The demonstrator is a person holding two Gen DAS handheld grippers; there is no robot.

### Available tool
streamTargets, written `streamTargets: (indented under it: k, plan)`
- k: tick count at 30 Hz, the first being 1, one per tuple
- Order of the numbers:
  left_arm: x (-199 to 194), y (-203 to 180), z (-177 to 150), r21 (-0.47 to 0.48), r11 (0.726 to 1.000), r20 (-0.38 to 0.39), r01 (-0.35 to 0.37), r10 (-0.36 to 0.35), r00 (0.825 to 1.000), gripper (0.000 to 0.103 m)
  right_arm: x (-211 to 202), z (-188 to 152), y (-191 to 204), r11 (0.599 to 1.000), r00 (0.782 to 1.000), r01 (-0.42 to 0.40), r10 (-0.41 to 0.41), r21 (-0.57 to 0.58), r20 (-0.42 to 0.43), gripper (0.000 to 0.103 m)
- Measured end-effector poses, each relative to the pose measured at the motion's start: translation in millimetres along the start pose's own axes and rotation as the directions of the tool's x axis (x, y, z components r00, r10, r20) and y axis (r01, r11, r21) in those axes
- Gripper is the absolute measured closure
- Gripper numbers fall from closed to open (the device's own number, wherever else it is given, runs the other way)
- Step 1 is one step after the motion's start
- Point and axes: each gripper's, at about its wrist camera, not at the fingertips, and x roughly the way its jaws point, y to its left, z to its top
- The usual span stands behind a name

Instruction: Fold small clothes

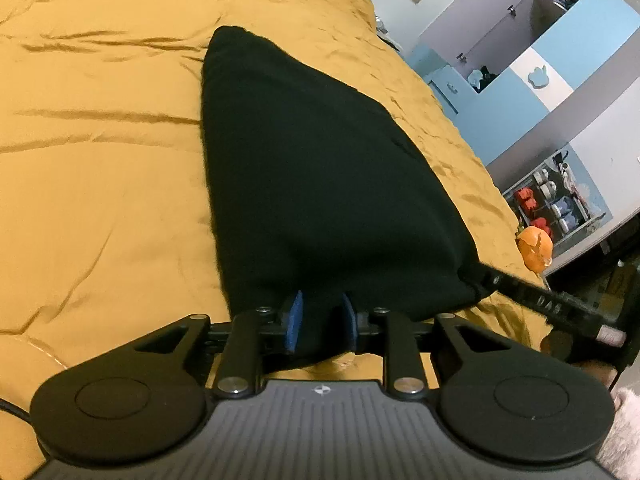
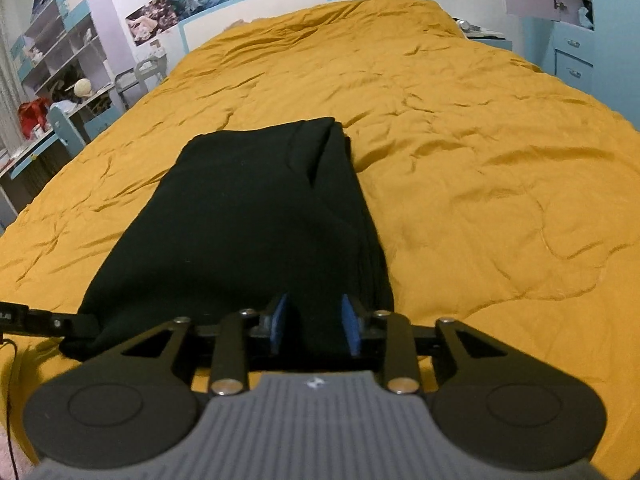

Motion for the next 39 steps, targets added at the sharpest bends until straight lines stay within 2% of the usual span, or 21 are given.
streamTargets:
  k: [2, 4, 6, 7, 9, 11, 12, 15, 18, 20, 26, 29, 32, 35, 37, 38, 39]
  plan:
    - [-5, -4, 4, 0.016, 1.0, 0.01, 0.012, -0.013, 1.0, 0.074, -2, 5, 0, 1.0, 1.0, -0.006, 0.006, -0.004, 0.015, 0.065]
    - [-12, -9, 14, 0.033, 0.999, 0.037, 0.031, -0.032, 0.999, 0.074, -7, 23, 5, 0.999, 0.997, -0.037, 0.039, -0.025, 0.065, 0.061]
    - [-17, -8, 33, 0.04, 0.998, 0.069, 0.052, -0.055, 0.996, 0.072, -6, 43, 9, 0.997, 0.992, -0.057, 0.062, -0.051, 0.11, 0.059]
    - [-18, -7, 43, 0.045, 0.997, 0.088, 0.057, -0.061, 0.994, 0.068, -3, 52, 12, 0.996, 0.99, -0.062, 0.07, -0.062, 0.123, 0.059]
    - [-14, -1, 69, 0.06, 0.998, 0.135, 0.036, -0.044, 0.99, 0.066, 11, 72, 16, 0.991, 0.984, -0.103, 0.114, -0.081, 0.14, 0.059]
    - [0, 11, 98, 0.064, 0.998, 0.162, 0.011, -0.021, 0.987, 0.066, 31, 88, 19, 0.987, 0.98, -0.131, 0.143, -0.092, 0.141, 0.059]
    - [9, 17, 111, 0.055, 0.998, 0.168, 0.008, -0.017, 0.986, 0.066, 41, 95, 20, 0.985, 0.978, -0.137, 0.151, -0.101, 0.142, 0.055]
    - [41, 36, 147, 0.04, 0.999, 0.177, 0.02, -0.027, 0.984, 0.066, 78, 113, 19, 0.983, 0.976, -0.152, 0.165, -0.104, 0.141, 0.052]
    - [68, 50, 174, 0.001, 0.999, 0.194, 0.036, -0.035, 0.98, 0.066, 114, 128, 8, 0.979, 0.975, -0.202, 0.204, -0.032, 0.092, 0.052]
    - [83, 56, 186, -0.029, 0.999, 0.208, 0.016, -0.01, 0.978, 0.066, 136, 135, 1, 0.977, 0.975, -0.212, 0.211, 0.014, 0.066, 0.052]
    - [114, 84, 210, -0.071, 0.997, 0.181, -0.042, 0.054, 0.982, 0.066, 178, 138, -25, 0.982, 0.985, -0.174, 0.173, 0.079, 0.011, 0.052]
    - [132, 95, 215, -0.08, 0.995, 0.136, -0.052, 0.063, 0.989, 0.068, 188, 135, -36, 0.971, 0.979, -0.203, 0.205, 0.124, 0.004, 0.052]
    - [145, 100, 217, -0.096, 0.993, 0.109, -0.067, 0.077, 0.991, 0.076, 192, 133, -38, 0.968, 0.977, -0.211, 0.212, 0.135, 0.005, 0.052]
    - [131, 96, 218, -0.091, 0.994, 0.105, -0.057, 0.066, 0.992, 0.077, 188, 136, -40, 0.965, 0.976, -0.217, 0.219, 0.147, 0.001, 0.051]
    - [107, 91, 214, -0.055, 0.998, 0.112, -0.04, 0.046, 0.993, 0.074, 178, 141, -48, 0.953, 0.969, -0.246, 0.247, 0.179, 0.013, 0.043]
    - [94, 87, 211, -0.031, 0.999, 0.106, -0.035, 0.038, 0.994, 0.074, 168, 140, -51, 0.948, 0.967, -0.254, 0.254, 0.193, 0.026, 0.035]
    - [77, 83, 206, 0.0, 1.0, 0.093, -0.025, 0.025, 0.995, 0.074, 158, 139, -54, 0.951, 0.97, -0.242, 0.24, 0.192, 0.032, 0.03]
